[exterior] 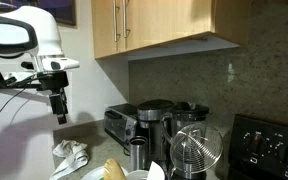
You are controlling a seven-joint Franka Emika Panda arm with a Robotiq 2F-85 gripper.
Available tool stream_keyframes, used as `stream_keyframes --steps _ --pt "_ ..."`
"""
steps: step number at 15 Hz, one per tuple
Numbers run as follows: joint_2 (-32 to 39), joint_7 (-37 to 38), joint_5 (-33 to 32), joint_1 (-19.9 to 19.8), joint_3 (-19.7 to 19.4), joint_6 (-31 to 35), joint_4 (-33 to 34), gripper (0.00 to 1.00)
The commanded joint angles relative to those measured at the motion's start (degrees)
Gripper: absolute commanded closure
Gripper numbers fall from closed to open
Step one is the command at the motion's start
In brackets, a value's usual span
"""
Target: Use the spatula to stir the contents in the bowl.
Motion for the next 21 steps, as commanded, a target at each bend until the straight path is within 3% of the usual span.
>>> stream_keyframes --steps 1,10,13,18,20,21 --pt "0.0 -0.3 0.3 -0.4 0.3 -0.2 0.2 0.0" --pt "-0.6 -0.5 0.2 -0.5 -0.1 -0.6 0.1 0.0" --pt "-3.0 -2.4 -2.5 -2.2 -2.3 -2.3 0.4 0.0" --pt "-7.8 -7.1 -9.1 -7.6 -9.7 -7.6 1.4 0.0" --pt "-9.6 -3.5 -7.7 -8.6 -8.1 -3.6 -2.3 0.0" --pt "-9.0 4.7 -3.7 -8.4 -1.9 -2.6 -2.1 0.0"
